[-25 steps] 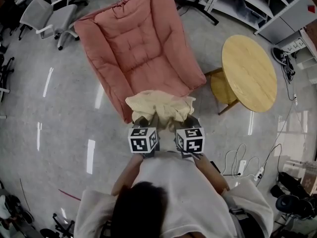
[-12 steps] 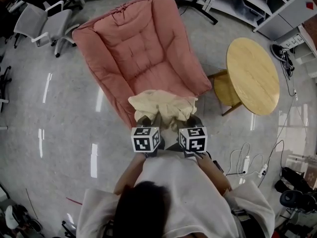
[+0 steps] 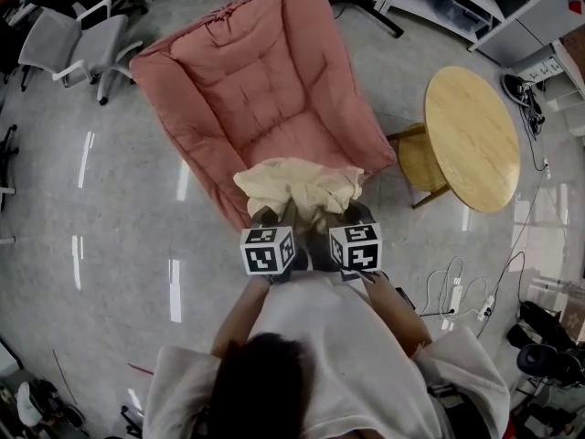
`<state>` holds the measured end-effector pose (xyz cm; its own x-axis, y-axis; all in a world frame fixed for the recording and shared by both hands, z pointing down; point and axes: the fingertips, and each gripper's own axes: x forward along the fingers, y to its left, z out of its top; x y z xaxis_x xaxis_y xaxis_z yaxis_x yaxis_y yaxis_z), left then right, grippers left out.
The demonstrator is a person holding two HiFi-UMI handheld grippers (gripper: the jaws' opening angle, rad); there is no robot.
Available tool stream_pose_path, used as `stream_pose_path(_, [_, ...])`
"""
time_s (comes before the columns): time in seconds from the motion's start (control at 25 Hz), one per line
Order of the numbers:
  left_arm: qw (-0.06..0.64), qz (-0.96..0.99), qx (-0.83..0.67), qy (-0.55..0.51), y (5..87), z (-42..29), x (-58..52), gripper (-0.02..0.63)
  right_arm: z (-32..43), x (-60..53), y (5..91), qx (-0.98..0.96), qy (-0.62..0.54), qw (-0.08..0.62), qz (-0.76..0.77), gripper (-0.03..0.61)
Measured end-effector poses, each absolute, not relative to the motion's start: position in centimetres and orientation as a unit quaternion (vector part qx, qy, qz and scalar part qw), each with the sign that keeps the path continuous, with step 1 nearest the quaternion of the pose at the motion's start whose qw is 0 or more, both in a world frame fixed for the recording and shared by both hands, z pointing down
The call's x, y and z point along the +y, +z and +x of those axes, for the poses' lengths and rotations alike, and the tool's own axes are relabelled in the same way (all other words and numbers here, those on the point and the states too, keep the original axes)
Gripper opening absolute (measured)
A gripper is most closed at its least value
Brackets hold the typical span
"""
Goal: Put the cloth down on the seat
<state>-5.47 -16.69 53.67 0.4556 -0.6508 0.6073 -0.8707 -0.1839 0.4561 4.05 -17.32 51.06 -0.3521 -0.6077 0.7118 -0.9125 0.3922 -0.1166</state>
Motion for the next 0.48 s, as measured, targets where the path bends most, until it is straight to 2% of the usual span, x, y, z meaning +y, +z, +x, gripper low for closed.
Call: stream_pose_path(0.48, [0.408,0.724,-0.538,0.142,55.0,-5.8,-21.3,0.080,3.8,-23.0,52.9,-0.799,0.263,0.313,0.442,0.103])
